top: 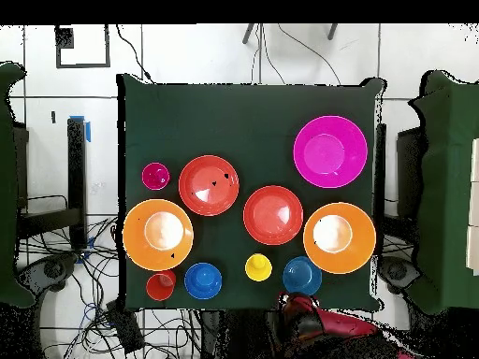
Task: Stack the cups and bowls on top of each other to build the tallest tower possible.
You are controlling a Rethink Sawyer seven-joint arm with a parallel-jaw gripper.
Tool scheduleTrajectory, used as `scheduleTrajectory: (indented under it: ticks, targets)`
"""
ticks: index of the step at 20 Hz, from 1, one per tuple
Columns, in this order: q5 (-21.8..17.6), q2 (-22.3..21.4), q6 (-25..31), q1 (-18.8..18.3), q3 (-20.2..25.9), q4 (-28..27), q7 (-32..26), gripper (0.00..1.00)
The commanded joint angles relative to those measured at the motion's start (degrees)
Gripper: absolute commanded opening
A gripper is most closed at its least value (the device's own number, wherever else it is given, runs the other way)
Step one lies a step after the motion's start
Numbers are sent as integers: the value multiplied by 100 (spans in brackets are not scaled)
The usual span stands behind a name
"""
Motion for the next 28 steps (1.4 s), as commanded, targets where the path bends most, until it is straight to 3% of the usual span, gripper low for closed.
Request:
scheduleTrajectory:
  ticks: [1,20,28]
  targets:
    - [27,-701,961,-74,1080,-233,51,100]
    - [-323,-298,145,122,1032,-197,435,100]
    - [-673,-185,-44,-31,1385,-282,279,100]
